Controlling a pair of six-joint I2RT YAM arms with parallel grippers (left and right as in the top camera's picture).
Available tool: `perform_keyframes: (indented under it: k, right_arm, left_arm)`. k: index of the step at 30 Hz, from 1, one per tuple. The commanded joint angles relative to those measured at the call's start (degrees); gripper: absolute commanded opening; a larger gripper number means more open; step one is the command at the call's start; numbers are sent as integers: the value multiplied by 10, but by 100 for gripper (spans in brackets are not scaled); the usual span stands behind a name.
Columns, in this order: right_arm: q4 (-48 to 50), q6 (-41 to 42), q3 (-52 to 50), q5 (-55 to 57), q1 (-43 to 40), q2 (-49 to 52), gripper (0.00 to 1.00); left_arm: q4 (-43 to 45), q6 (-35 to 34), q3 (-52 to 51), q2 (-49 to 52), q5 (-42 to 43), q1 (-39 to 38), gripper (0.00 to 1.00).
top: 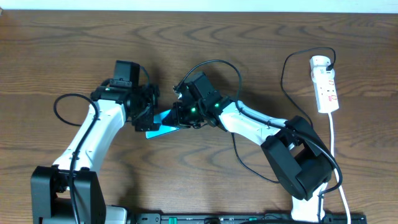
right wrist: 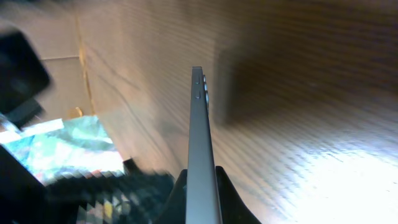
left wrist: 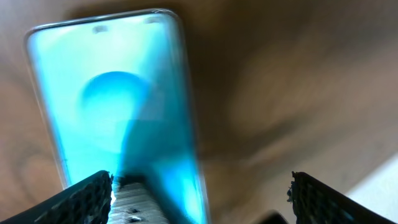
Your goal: Plug charger to phone and switch on socket
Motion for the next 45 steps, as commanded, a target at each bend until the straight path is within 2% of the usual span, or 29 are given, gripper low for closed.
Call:
perform_keyframes:
  k: [1, 5, 11, 18, 23, 29, 34, 40, 45]
  right_arm:
    - [-4, -12, 4, 11, -22, -3, 1]
    - [-4, -12, 4, 17, -64, -3, 1]
    - [2, 11, 4, 37, -149, -3, 1]
    - [104, 205, 5, 20, -221, -3, 1]
    - [280, 392, 5, -44, -220, -3, 1]
    - [433, 508, 4, -86, -177, -3, 1]
    - [504, 551, 5, -92, -137, -3, 2]
    - [529, 567, 4, -90, -117, -3, 2]
    - [528, 567, 4, -90, -117, -3, 2]
  left_arm:
    - [41, 132, 0, -4, 88, 34, 91]
    - [102, 212, 0, -4, 189, 69, 91]
    - [136, 275, 0, -4, 301, 95, 91]
    - [215, 354, 0, -4, 364, 92, 91]
    - [281, 396, 0, -4, 382, 92, 91]
    - [390, 366, 0, -4, 367, 74, 91]
    - [408, 343, 0, -4, 318, 58, 91]
    - [417, 325, 0, -4, 288, 55, 91]
    - [462, 304, 0, -4, 278, 55, 91]
